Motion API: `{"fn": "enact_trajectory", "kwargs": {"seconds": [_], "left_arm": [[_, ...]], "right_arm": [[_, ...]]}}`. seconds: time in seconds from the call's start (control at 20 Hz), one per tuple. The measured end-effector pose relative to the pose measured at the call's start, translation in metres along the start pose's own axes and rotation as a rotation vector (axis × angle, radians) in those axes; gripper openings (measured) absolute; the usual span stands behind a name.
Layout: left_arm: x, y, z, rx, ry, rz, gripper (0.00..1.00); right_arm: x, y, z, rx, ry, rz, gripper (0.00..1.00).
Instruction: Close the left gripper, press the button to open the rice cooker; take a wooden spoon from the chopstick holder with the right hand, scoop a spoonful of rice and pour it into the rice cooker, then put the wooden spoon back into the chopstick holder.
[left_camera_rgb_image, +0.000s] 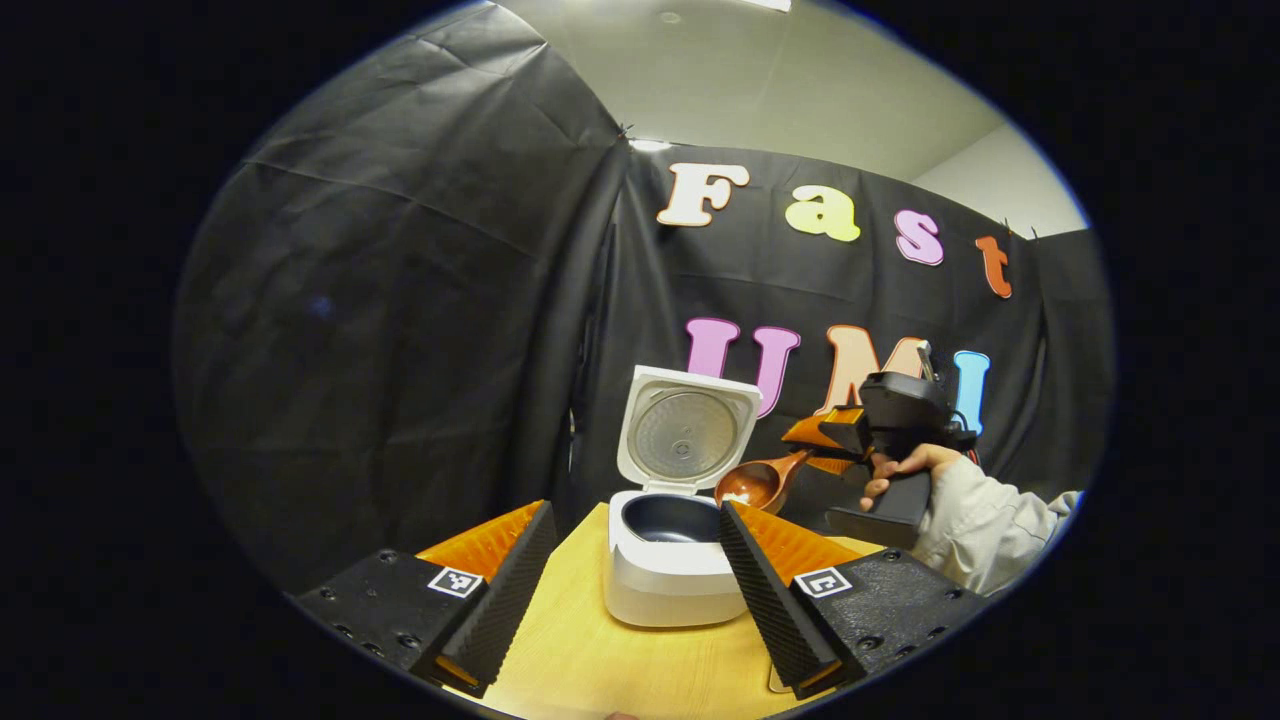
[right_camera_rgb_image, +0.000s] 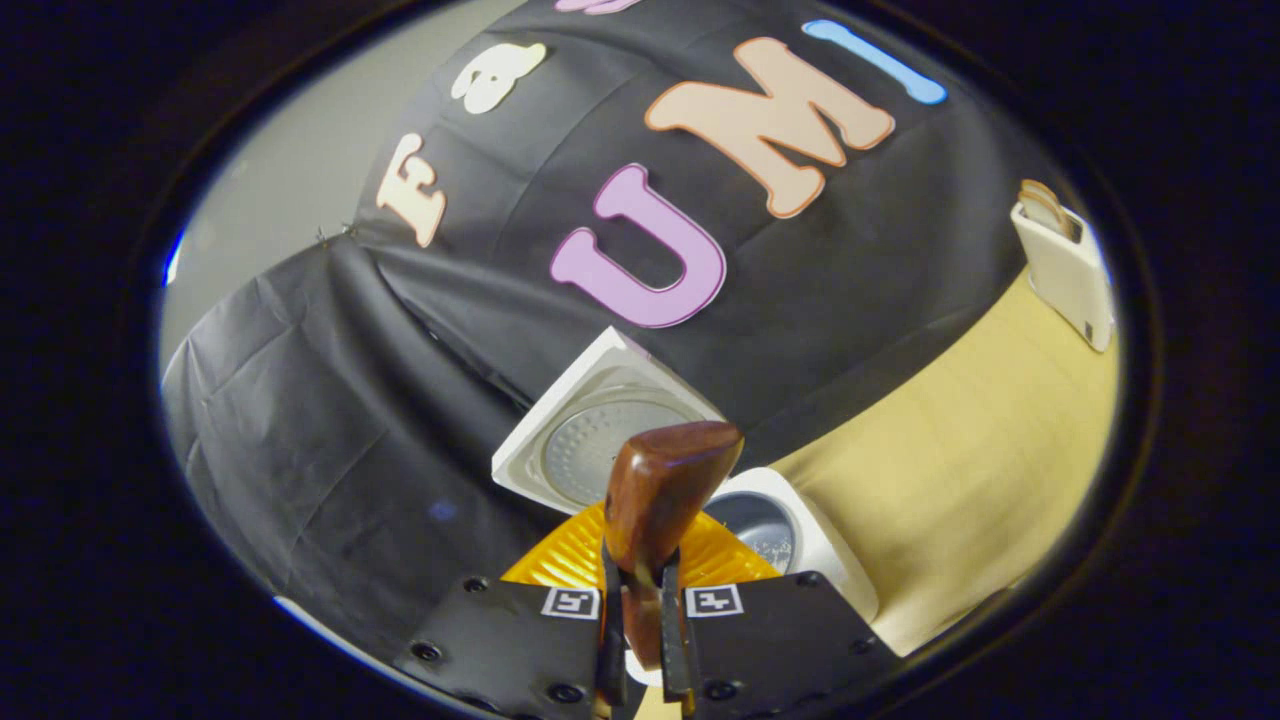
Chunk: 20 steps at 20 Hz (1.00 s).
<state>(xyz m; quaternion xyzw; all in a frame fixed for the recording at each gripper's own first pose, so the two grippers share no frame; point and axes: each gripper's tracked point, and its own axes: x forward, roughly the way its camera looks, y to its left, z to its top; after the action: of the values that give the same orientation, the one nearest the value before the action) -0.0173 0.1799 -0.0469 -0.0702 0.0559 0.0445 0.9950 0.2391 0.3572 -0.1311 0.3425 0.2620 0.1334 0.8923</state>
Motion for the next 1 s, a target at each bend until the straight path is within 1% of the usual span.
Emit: {"fn": "enact_trajectory", "kwargs": {"seconds": [0.05,0.15,0.2,0.25,0.3,0.4,0.5,0.6,0.7,0.75,0.8,0.85,1.0], "left_arm": [[0.000,0.005,-0.001,-0.004,0.002,0.009,0.97],[-0.003,0.016,-0.001,-0.003,0.000,0.030,0.96],[-0.003,0.022,0.000,0.000,-0.004,0.041,0.97],[-0.005,0.025,0.000,0.001,-0.002,0.046,0.96],[-0.006,0.029,-0.002,0.006,-0.001,0.054,0.96],[-0.008,0.036,-0.004,0.009,0.007,0.063,0.92],[-0.007,0.043,-0.005,-0.002,0.013,0.071,0.98],[-0.006,0.047,-0.005,-0.015,0.013,0.078,0.92],[-0.004,0.050,-0.007,-0.021,0.016,0.081,0.92],[-0.005,0.051,-0.008,-0.023,0.018,0.081,0.95],[-0.003,0.051,-0.009,-0.027,0.018,0.082,0.95],[-0.002,0.051,-0.009,-0.031,0.020,0.080,0.95],[0.000,0.049,-0.011,-0.039,0.022,0.074,0.95]], "right_arm": [[0.010,0.003,-0.005,-0.020,0.004,-0.003,0.15],[0.029,0.002,-0.020,-0.045,0.027,-0.019,0.19],[0.038,-0.001,-0.030,-0.055,0.042,-0.032,0.19],[0.047,-0.004,-0.036,-0.069,0.049,-0.044,0.15],[0.055,-0.005,-0.042,-0.094,0.054,-0.053,0.17],[0.070,-0.006,-0.051,-0.173,0.061,-0.067,0.15],[0.084,-0.009,-0.061,-0.276,0.076,-0.089,0.14],[0.091,-0.012,-0.066,-0.406,0.081,-0.109,0.14],[0.093,-0.011,-0.065,-0.558,0.061,-0.124,0.14],[0.093,-0.009,-0.063,-0.635,0.046,-0.126,0.14],[0.094,-0.006,-0.063,-0.710,0.033,-0.126,0.17],[0.094,-0.003,-0.064,-0.778,0.022,-0.123,0.14],[0.095,0.007,-0.072,-0.941,0.002,-0.104,0.15]]}}
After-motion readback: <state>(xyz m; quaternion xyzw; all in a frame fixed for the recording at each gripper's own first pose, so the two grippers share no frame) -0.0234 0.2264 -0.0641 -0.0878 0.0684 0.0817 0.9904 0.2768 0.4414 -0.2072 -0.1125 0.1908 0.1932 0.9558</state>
